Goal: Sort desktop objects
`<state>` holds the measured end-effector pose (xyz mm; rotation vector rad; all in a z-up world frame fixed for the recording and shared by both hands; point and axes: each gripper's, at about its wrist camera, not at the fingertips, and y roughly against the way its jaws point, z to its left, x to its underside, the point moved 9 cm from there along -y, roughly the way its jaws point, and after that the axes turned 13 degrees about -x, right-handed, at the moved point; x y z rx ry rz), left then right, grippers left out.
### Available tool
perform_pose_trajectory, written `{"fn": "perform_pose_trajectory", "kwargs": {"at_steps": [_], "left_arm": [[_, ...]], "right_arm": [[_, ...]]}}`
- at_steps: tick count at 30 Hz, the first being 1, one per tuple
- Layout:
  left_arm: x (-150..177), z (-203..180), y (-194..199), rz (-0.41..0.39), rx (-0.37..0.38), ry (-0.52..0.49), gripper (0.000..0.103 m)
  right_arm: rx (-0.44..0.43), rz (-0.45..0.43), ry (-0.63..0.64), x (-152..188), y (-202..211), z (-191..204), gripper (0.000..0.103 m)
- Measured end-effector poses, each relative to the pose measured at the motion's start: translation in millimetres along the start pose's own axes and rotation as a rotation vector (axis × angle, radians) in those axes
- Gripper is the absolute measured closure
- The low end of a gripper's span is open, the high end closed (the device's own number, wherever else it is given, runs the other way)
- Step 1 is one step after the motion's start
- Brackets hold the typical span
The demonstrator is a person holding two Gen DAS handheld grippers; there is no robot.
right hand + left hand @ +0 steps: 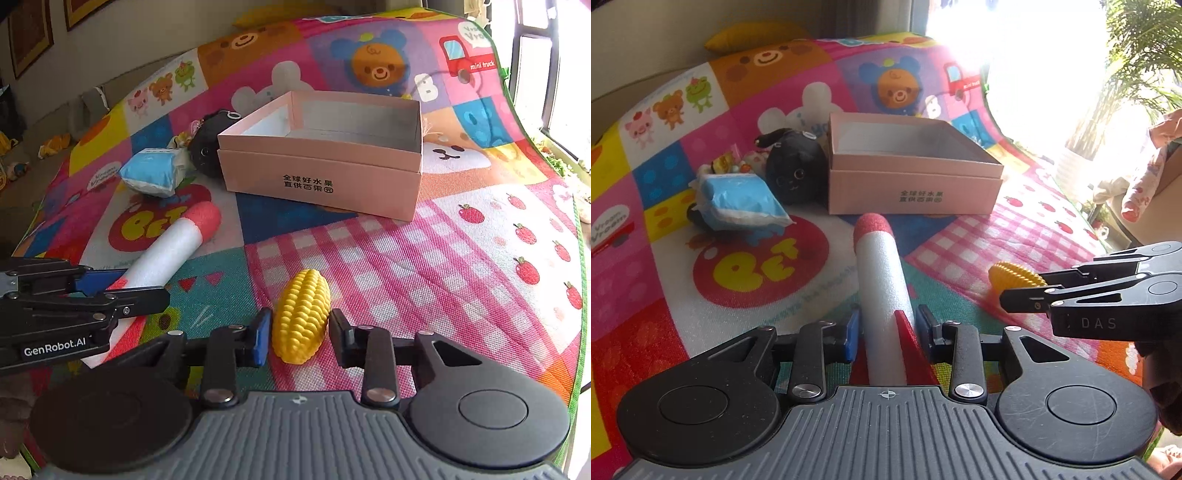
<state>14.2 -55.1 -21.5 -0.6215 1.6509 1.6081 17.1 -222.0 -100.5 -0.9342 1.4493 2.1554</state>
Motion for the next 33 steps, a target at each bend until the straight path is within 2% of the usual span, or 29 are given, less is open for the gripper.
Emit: {"fn": "perform_pose_trajectory", "kwargs": {"at_steps": [5, 10, 14, 18, 21, 23, 25, 26, 28, 31, 33], "left_arm": [[-20, -8, 32, -0.099, 0.019, -0.040, 0.067], [-66, -11, 52, -0.225, 0.017, -0.059, 0.067], [-118, -20, 46, -0.317, 0.017, -0.109, 0.067], [-168, -28, 13, -0.332, 0.042, -0.123, 0.067], [-202, -35, -25, -0.347, 0.037, -0.148, 0.066], [-217, -35, -54, -0.308, 0.049, -0.147, 0.059], [-225, -22, -73, -0.271, 0.041, -0.105, 0.043], [-224, -13, -75, -0.267, 0.034, -0.082, 0.039], [-214, 11, -72, -0.268, 0.011, -0.031, 0.013], [-182, 39, -61, -0.252, -0.028, -0.005, 0.008], [-156, 50, -58, -0.213, -0.054, -0.006, 0.006]], "right_arm": [[-0.059, -0.006, 0.019, 0, 41, 12, 0.072], [-0.063, -0.119, 0.045, -31, 88, 17, 0.072], [-0.034, -0.248, 0.086, -82, 115, 10, 0.072], [-0.020, -0.345, 0.062, -142, 117, -13, 0.072], [-0.022, -0.389, 0.033, -190, 102, -33, 0.072], [-0.029, -0.394, 0.021, -216, 86, -44, 0.071], [-0.023, -0.393, -0.024, -237, 67, -60, 0.061], [-0.009, -0.392, -0.035, -242, 59, -66, 0.059], [0.015, -0.388, -0.035, -240, 52, -74, 0.058], [0.044, -0.377, -0.041, -222, 44, -84, 0.044], [0.062, -0.349, -0.043, -208, 35, -83, 0.043]]}}
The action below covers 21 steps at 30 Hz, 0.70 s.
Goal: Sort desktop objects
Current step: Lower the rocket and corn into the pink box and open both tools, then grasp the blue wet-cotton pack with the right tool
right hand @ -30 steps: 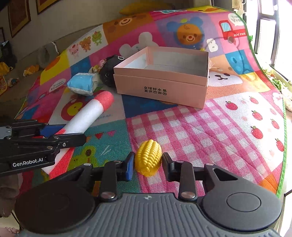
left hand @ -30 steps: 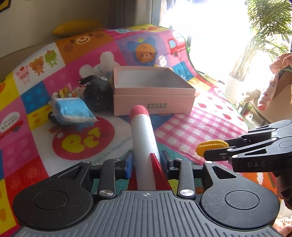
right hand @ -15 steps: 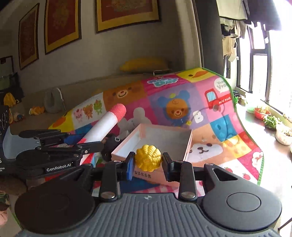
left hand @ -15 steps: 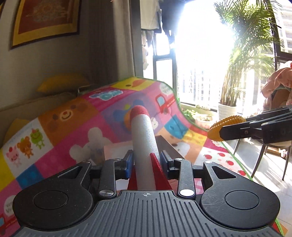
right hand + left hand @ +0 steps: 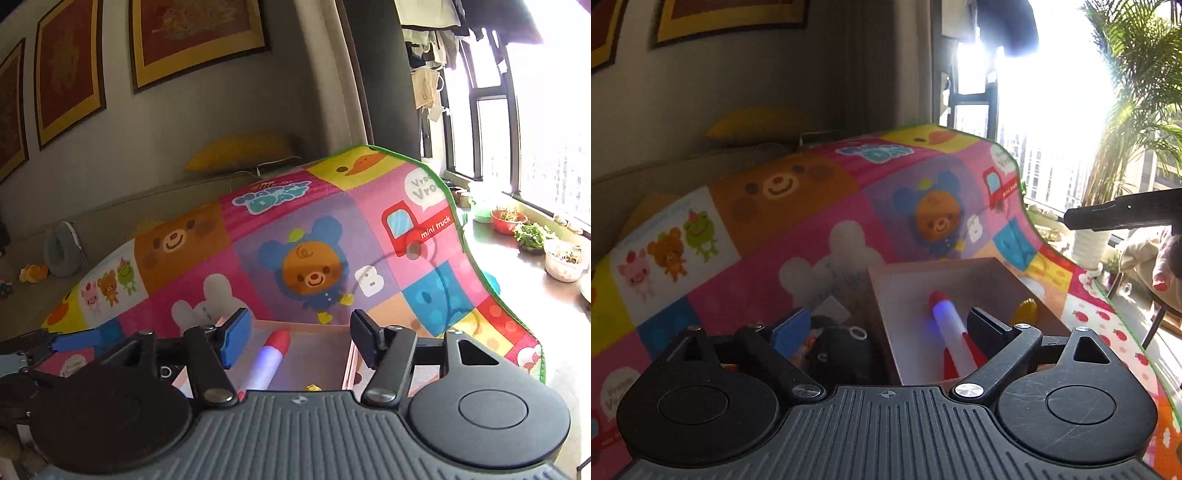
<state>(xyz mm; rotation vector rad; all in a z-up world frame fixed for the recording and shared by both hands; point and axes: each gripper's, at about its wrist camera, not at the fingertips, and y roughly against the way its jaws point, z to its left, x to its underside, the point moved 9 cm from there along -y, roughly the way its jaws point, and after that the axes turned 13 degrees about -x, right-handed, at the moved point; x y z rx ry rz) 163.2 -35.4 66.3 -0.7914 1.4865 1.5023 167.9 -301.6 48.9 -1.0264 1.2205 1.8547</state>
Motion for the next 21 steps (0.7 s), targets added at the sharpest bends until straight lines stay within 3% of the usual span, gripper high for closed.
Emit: {"fn": "perform_pose_trajectory", "kwargs": {"at_steps": [4, 8, 13, 18, 21], "left_arm": [[60, 24, 16, 0.081, -0.086, 0.007, 0.001], [107, 52, 26, 0.136, -0.184, 0.028, 0.001], [128, 109, 41, 0.140, -0.322, 0.148, 0.000], [148, 160, 55, 0.159, -0.440, 0.301, 0.000], [158, 176, 62, 0.168, -0.450, 0.406, 0.000]], "right_arm": [[0.019, 0.051, 0.068, 29, -6, 21, 0.038], [0.003, 0.081, 0.239, 56, -14, 74, 0.032], [-0.121, 0.145, 0.476, 98, -34, 164, 0.032], [-0.235, 0.212, 0.517, 132, -68, 226, 0.032], [-0.252, 0.238, 0.561, 140, -92, 249, 0.030]]}}
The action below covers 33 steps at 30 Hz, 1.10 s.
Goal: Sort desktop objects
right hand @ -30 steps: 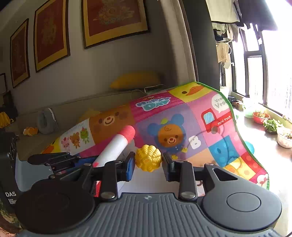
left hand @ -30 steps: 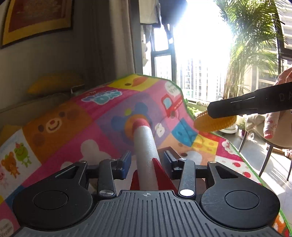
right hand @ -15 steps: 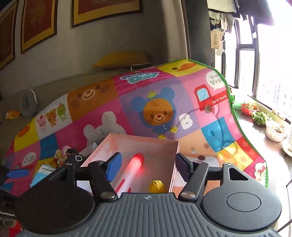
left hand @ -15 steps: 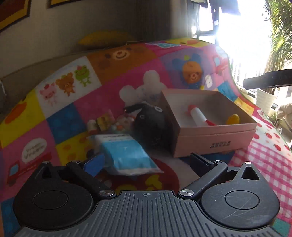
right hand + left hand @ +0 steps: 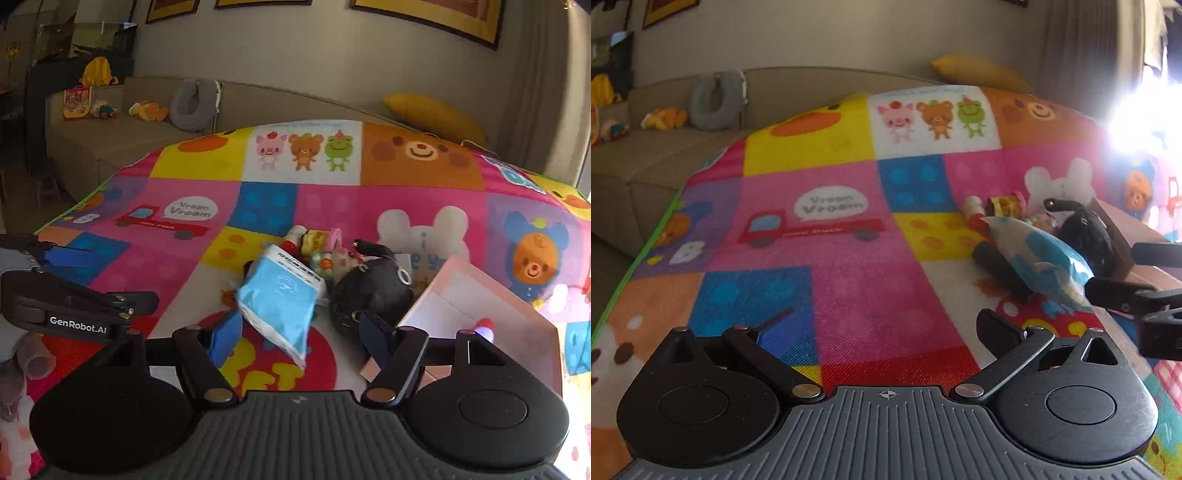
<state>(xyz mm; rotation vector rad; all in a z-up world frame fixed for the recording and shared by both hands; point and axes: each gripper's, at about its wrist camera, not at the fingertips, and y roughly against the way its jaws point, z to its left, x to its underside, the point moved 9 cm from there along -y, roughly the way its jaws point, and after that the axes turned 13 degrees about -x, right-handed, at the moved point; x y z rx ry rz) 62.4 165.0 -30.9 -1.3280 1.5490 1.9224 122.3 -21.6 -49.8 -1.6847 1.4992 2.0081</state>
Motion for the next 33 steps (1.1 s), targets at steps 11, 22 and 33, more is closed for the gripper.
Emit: {"fn": "perform_pose_trajectory", "kwargs": {"at_steps": [11, 22, 33], "left_arm": [[3, 1, -2, 0.001, 0.014, 0.030, 0.000], [1, -40, 6, -0.039, 0.161, -0.141, 0.000], [-36, -128, -52, -0.004, 0.213, -0.309, 0.000]], "right_arm": [[0.027, 0.071, 0.052, -2, -25, 7, 0.054], [0.206, 0.087, 0.080, 93, 119, -15, 0.055], [0.211, -0.128, -0.345, 141, 171, -66, 0.028]]}}
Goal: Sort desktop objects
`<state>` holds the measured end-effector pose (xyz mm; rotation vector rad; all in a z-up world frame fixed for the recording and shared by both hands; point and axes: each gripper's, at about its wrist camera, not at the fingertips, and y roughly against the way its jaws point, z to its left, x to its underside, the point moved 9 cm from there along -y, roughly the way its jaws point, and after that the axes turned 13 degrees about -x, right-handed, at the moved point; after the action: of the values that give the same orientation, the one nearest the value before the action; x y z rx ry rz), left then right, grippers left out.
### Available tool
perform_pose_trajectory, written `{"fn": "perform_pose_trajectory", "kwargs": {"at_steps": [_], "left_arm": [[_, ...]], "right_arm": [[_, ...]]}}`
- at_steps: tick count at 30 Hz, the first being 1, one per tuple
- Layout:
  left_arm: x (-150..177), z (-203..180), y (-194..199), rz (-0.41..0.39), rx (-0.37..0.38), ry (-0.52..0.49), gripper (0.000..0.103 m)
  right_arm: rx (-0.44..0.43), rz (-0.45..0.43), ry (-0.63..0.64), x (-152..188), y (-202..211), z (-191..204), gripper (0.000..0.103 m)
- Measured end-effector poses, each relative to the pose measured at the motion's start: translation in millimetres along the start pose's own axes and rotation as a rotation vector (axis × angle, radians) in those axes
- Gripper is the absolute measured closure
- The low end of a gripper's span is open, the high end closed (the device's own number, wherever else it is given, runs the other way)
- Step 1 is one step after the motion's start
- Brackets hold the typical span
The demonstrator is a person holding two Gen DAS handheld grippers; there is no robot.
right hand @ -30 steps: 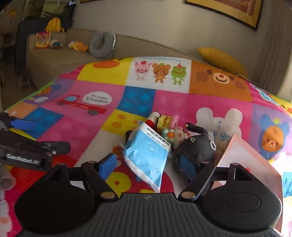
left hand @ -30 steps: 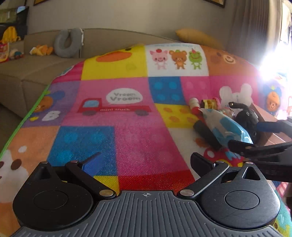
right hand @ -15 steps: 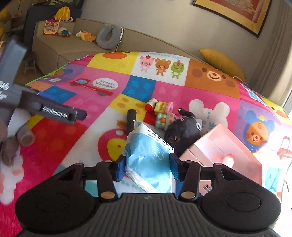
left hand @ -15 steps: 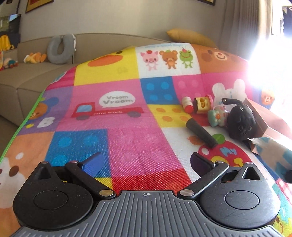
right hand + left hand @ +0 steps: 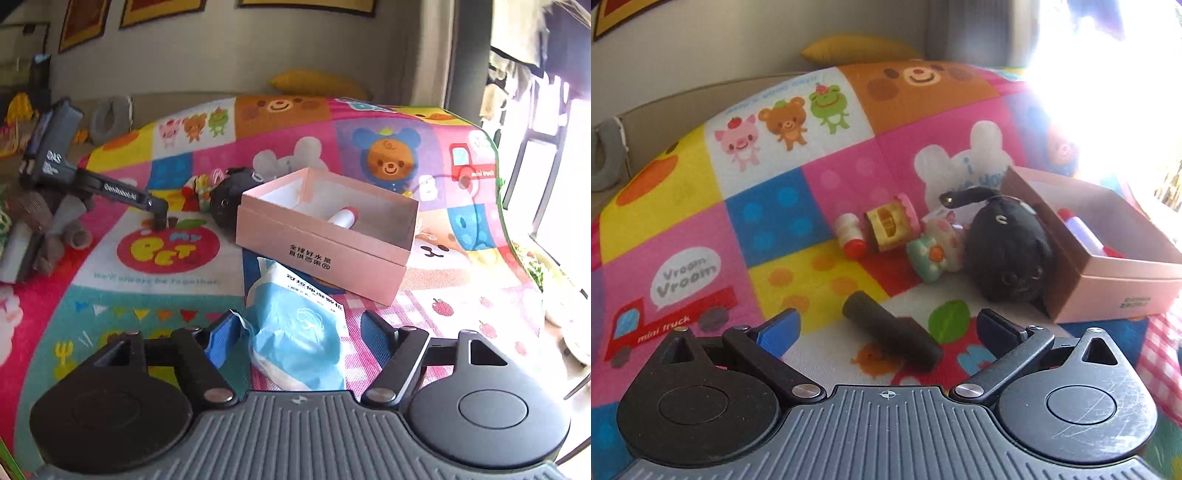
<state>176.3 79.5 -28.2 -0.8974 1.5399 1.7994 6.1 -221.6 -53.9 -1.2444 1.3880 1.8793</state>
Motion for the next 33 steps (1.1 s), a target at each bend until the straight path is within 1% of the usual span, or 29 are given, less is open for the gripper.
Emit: {"fn": "perform_pose_trajectory", "kwargs": {"at_steps": [2, 4, 6, 9, 12, 15, 16, 18, 19, 20, 21, 22, 24, 25, 26, 27, 28, 29, 30, 31, 33], "left_arm": [[-4, -2, -16, 0.030, -0.032, 0.020, 0.000], [-7, -4, -26, 0.045, -0.028, 0.034, 0.000], [-10, -7, -29, 0.046, -0.004, 0.041, 0.001], [-6, -19, -25, 0.062, 0.071, 0.012, 0.016], [5, -36, -10, 0.084, 0.182, -0.027, 0.017], [22, -55, 13, 0.082, 0.236, -0.112, 0.015], [29, -61, 22, 0.083, 0.258, -0.132, 0.014], [41, -71, 42, 0.084, 0.310, -0.154, 0.009], [46, -77, 52, 0.080, 0.339, -0.166, 0.008], [49, -80, 59, 0.069, 0.354, -0.180, 0.008], [50, -82, 65, 0.049, 0.348, -0.195, 0.007], [48, -82, 68, 0.024, 0.327, -0.207, 0.007], [37, -76, 66, -0.017, 0.265, -0.201, 0.007], [30, -70, 59, -0.018, 0.222, -0.180, 0.013], [23, -64, 49, -0.001, 0.179, -0.145, 0.020], [16, -58, 37, 0.027, 0.147, -0.100, 0.036], [11, -54, 28, 0.047, 0.132, -0.058, 0.040], [6, -51, 19, 0.061, 0.124, -0.017, 0.040], [3, -52, 13, 0.066, 0.122, -0.001, 0.040], [2, -56, 8, 0.073, 0.123, 0.000, 0.040], [4, -66, 1, 0.086, 0.113, -0.019, 0.040]], "right_arm": [[-0.001, -0.063, -0.098, -2, 7, -14, 0.017], [0.022, -0.096, -0.154, -1, 11, -28, 0.011], [0.050, -0.101, -0.161, 3, 12, -39, 0.011], [0.077, -0.098, -0.164, 12, 11, -50, 0.008], [0.077, -0.092, -0.208, 22, 6, -58, 0.007], [0.065, -0.102, -0.255, 25, 5, -64, 0.006], [0.062, -0.106, -0.262, 25, 5, -65, 0.003], [0.053, -0.108, -0.270, 26, 5, -66, 0.001], [0.049, -0.111, -0.270, 25, 5, -65, 0.001], [0.048, -0.113, -0.268, 25, 5, -64, 0.000], [0.047, -0.115, -0.266, 25, 5, -64, 0.000], [0.046, -0.116, -0.266, 25, 5, -64, 0.000], [0.053, -0.118, -0.265, 25, 5, -64, 0.000], [0.057, -0.119, -0.265, 26, 5, -64, 0.000], [0.061, -0.120, -0.266, 26, 5, -64, 0.000], [0.064, -0.121, -0.267, 26, 5, -64, 0.000], [0.065, -0.122, -0.270, 26, 5, -65, 0.000], [0.068, -0.119, -0.274, 27, 5, -65, 0.000], [0.072, -0.112, -0.278, 27, 4, -66, 0.000], [0.081, -0.099, -0.280, 28, 2, -67, 0.000], [0.123, -0.024, -0.279, 30, -8, -68, 0.000]]}}
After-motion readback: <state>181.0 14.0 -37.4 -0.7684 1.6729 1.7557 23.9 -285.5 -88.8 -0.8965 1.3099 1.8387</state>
